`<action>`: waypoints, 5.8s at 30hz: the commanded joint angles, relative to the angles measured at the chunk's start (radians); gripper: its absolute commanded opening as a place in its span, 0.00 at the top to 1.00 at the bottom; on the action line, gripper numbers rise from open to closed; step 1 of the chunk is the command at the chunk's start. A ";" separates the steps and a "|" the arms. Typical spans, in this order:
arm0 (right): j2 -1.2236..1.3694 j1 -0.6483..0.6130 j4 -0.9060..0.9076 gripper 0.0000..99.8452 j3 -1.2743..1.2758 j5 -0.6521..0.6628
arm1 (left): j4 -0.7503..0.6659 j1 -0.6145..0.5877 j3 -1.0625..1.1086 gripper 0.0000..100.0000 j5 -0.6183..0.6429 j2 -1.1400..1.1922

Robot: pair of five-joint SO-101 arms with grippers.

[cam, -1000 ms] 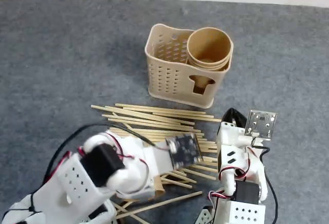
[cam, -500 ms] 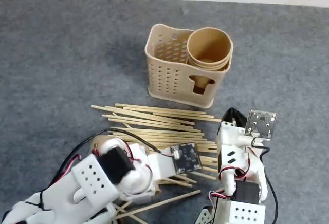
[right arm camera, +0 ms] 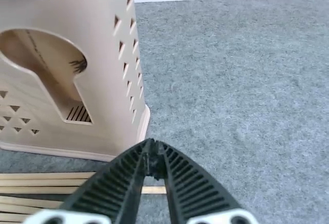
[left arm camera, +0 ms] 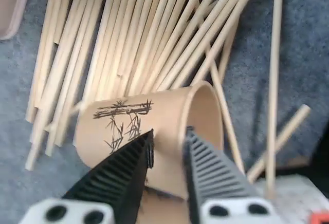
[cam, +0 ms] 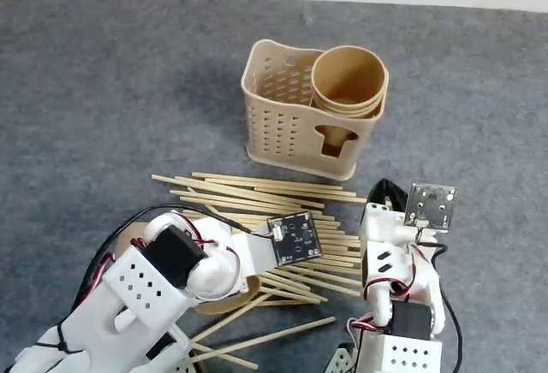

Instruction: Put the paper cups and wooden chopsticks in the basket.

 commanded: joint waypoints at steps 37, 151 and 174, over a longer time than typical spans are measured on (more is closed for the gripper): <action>-0.015 -0.008 -0.021 0.99 0.021 0.014 | -0.232 -0.314 -0.526 0.99 0.368 -0.005; -0.015 -0.028 -0.021 0.99 0.021 0.018 | 0.193 -1.118 -0.713 0.86 -0.080 0.337; -0.015 -0.028 -0.021 0.99 0.021 0.018 | 0.195 -1.408 -0.213 0.86 0.018 0.337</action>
